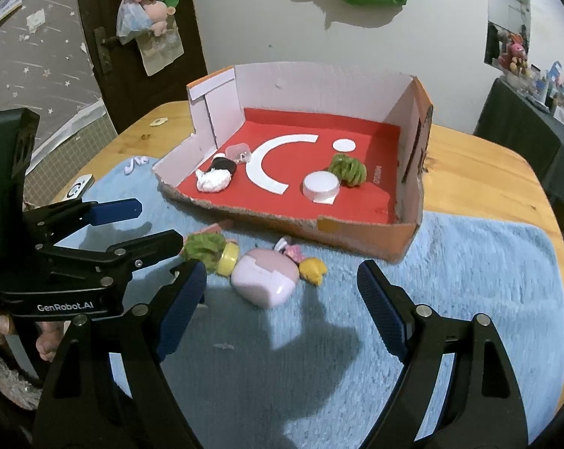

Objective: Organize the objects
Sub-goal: 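Withdraw both open tools back from the tray, then grasp the black-haired figure with the left tool while the right tool grasps the pink round case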

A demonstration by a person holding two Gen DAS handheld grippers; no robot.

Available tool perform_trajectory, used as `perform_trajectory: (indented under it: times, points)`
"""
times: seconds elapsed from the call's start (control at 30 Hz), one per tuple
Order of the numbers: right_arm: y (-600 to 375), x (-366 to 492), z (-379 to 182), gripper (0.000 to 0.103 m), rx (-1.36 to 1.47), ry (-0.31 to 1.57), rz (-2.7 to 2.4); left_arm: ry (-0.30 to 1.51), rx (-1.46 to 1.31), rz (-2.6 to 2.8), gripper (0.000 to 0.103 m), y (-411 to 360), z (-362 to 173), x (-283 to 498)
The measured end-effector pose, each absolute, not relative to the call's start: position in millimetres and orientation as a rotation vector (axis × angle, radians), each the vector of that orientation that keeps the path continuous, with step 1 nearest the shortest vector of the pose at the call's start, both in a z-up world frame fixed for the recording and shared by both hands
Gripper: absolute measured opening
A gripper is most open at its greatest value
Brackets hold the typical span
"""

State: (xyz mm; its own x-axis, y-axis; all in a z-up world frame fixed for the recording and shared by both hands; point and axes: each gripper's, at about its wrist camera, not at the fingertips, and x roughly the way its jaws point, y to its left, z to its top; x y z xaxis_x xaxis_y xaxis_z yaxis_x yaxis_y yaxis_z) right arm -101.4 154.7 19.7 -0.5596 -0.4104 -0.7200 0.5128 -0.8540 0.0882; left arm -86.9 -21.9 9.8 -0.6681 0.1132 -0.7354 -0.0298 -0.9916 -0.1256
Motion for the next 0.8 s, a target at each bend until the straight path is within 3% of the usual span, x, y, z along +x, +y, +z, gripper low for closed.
perform_trajectory:
  times: [0.8]
  points:
    - [160,-94,-13,0.083,1.139,0.170,-2.353,-0.160,-1.283,2.707,0.077,-12,-19,-66]
